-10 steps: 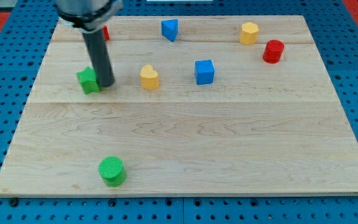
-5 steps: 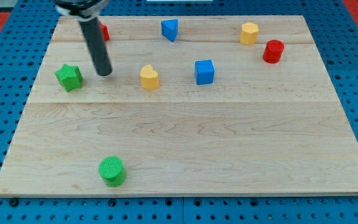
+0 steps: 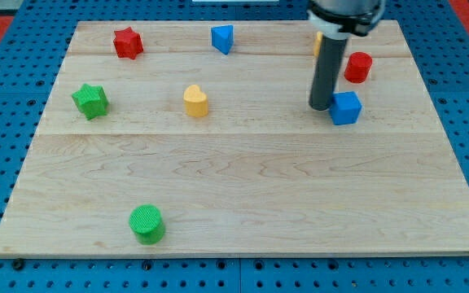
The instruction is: Move the blue cube to the vertical bottom of the yellow hexagon
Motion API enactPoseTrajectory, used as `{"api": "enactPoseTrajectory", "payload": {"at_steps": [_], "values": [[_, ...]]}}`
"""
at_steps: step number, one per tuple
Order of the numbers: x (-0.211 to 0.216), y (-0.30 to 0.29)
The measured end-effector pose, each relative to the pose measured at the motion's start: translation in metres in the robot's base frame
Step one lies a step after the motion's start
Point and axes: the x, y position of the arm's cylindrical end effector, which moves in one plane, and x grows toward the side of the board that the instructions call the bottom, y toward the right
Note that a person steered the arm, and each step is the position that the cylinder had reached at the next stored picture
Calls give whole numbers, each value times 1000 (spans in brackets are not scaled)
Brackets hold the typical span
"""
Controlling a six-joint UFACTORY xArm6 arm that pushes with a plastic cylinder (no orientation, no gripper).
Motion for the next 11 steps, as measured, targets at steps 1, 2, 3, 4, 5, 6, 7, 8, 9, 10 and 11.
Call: {"api": "enactPoseTrajectory", "payload": {"at_steps": [1,2,3,4,5,6,7,8,9,10,11], "values": [[-7,-15],[-42,-15],[-74,-15],[-93,-15],[-90,-37],[-93,-56],[-101,-61],[-103,-71],[-103,-79],[-87,-72],[-64,-34]]}}
